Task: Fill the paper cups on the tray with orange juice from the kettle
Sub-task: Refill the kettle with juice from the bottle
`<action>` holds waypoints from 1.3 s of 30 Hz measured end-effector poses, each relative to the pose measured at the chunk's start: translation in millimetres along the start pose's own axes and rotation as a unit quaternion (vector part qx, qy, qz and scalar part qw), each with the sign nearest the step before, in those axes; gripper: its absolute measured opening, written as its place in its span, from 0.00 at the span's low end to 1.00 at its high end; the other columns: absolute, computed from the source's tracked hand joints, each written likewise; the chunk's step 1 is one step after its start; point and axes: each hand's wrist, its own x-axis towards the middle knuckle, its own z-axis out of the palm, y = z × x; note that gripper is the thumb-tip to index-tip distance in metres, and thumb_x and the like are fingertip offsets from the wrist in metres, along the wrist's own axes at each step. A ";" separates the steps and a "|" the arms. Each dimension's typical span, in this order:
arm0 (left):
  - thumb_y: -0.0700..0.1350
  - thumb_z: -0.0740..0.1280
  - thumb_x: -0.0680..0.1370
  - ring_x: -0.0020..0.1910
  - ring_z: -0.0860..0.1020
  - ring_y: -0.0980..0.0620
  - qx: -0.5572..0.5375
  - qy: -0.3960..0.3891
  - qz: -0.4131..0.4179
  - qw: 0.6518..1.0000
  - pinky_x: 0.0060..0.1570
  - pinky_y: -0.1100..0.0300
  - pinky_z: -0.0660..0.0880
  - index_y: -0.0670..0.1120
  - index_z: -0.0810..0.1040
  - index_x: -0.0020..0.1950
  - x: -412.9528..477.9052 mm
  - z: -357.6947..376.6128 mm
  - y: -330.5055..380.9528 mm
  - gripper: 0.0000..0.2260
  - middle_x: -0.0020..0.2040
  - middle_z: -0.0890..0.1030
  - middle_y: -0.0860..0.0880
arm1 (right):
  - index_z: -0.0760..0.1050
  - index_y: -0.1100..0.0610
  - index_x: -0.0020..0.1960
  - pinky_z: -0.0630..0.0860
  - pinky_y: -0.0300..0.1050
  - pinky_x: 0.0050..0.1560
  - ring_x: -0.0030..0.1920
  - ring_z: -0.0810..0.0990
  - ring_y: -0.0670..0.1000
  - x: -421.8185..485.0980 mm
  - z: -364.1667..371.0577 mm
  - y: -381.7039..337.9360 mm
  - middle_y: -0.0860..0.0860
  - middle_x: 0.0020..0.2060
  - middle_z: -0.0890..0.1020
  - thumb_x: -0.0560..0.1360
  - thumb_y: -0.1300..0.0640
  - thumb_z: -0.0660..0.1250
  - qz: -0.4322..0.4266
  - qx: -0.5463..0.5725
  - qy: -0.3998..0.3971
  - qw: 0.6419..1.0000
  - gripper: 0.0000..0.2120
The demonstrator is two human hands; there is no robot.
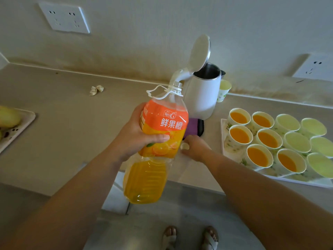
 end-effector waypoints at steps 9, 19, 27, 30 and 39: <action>0.55 0.80 0.51 0.53 0.78 0.63 0.007 -0.040 0.062 0.997 0.45 0.66 0.77 0.70 0.63 0.62 18.6 5.8 21.3 0.44 0.56 0.76 0.65 | 0.76 0.53 0.54 0.73 0.34 0.34 0.25 0.75 0.41 -52.1 -162.9 -24.9 0.48 0.35 0.79 0.69 0.67 0.71 -0.082 0.236 0.143 0.958 0.16; 0.48 0.81 0.56 0.54 0.77 0.66 0.099 -0.059 0.187 0.976 0.46 0.75 0.72 0.76 0.63 0.60 43.5 16.8 53.1 0.43 0.56 0.76 0.69 | 0.77 0.51 0.60 0.73 0.37 0.51 0.51 0.78 0.48 -89.0 -260.8 -61.7 0.48 0.54 0.78 0.70 0.58 0.74 -0.176 -0.101 0.163 0.966 0.19; 0.50 0.81 0.55 0.53 0.78 0.64 0.102 -0.059 0.170 0.978 0.49 0.67 0.76 0.66 0.63 0.67 58.9 13.5 57.7 0.45 0.55 0.78 0.66 | 0.78 0.51 0.61 0.71 0.33 0.50 0.51 0.78 0.43 -87.9 -274.1 -70.3 0.47 0.56 0.81 0.71 0.60 0.72 -0.191 -0.150 0.169 0.955 0.19; 0.51 0.81 0.54 0.53 0.79 0.64 0.078 -0.056 0.163 0.982 0.48 0.66 0.76 0.65 0.64 0.67 60.9 11.2 60.2 0.46 0.55 0.79 0.65 | 0.75 0.50 0.66 0.68 0.32 0.55 0.57 0.78 0.44 -87.2 -274.4 -72.6 0.48 0.60 0.80 0.75 0.59 0.69 -0.206 -0.141 0.182 0.951 0.20; 0.51 0.81 0.56 0.54 0.77 0.65 0.076 -0.092 0.158 0.980 0.45 0.70 0.76 0.70 0.61 0.64 59.0 6.0 69.6 0.44 0.55 0.77 0.68 | 0.79 0.51 0.60 0.71 0.29 0.50 0.47 0.79 0.41 -90.6 -295.2 -76.1 0.47 0.54 0.82 0.72 0.60 0.72 -0.236 -0.135 0.135 0.953 0.17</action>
